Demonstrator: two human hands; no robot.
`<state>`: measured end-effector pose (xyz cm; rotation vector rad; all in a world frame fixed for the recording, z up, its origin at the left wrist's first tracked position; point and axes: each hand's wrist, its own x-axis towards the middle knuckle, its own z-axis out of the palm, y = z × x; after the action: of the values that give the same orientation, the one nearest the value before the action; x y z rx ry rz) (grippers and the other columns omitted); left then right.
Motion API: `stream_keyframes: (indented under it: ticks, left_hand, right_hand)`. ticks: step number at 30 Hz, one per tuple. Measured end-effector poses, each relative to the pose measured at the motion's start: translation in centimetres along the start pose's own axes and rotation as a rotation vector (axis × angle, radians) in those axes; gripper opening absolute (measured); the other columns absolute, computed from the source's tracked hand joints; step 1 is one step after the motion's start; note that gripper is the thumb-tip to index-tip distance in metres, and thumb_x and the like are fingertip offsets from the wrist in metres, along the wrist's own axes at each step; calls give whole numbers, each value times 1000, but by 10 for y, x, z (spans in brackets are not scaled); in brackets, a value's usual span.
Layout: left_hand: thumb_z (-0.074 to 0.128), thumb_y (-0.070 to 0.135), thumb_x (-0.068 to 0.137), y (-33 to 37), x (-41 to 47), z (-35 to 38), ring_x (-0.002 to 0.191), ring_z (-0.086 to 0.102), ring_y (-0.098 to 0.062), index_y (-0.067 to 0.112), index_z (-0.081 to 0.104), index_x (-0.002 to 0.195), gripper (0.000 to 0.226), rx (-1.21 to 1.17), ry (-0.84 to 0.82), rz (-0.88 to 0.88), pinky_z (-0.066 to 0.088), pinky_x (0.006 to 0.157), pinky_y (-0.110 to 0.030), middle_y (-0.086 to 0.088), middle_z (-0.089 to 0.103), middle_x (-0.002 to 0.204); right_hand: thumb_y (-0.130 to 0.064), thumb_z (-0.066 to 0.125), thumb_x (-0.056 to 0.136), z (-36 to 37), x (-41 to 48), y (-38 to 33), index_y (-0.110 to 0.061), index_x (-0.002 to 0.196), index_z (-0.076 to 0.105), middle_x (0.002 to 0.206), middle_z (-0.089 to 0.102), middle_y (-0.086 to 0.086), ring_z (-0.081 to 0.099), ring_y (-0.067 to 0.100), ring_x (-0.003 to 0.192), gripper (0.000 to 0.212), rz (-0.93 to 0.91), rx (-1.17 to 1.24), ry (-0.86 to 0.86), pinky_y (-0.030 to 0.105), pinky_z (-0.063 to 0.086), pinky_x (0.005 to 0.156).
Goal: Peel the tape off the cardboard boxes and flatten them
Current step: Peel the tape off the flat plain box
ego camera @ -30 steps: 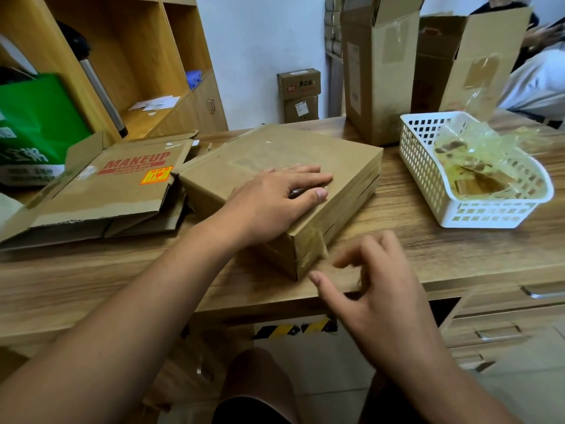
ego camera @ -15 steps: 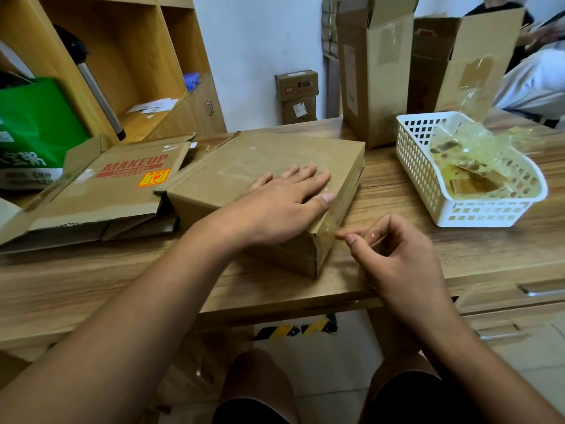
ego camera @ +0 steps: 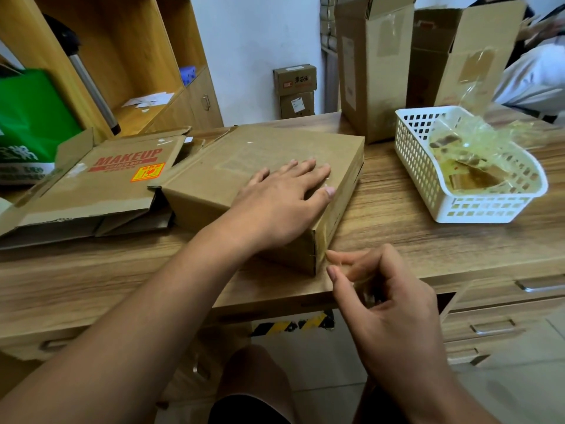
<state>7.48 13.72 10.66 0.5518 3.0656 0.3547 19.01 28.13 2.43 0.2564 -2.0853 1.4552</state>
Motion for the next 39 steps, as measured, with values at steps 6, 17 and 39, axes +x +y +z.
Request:
stream_keyframes:
  ticks: [6,17,39]
  left_hand:
    - [24,59,104,2,-2,0,154,6,-4,47,21,156,54,-18,18,-7,3,126,-42,20,11,166]
    - [26,60,103,4,-5,-1,153,8,-4,47,24,155,54,-37,37,-10,5,126,-42,21,14,166]
    - [59,71,79,-35,-11,-37,149,9,7,57,25,151,82,-258,-319,159,10,124,-34,33,9,162]
  right_hand:
    - [-16,75,85,2,-3,-7,-25,80,54,96,73,-23,69,2,68,24,-11,-2,13,20,52,54]
    - [-26,73,84,2,-8,-20,-30,85,54,78,64,-12,59,6,54,20,-13,58,103,11,44,48]
    - [-34,75,83,-12,24,0,-39,92,46,85,60,-17,59,11,65,31,61,-227,-183,22,44,51]
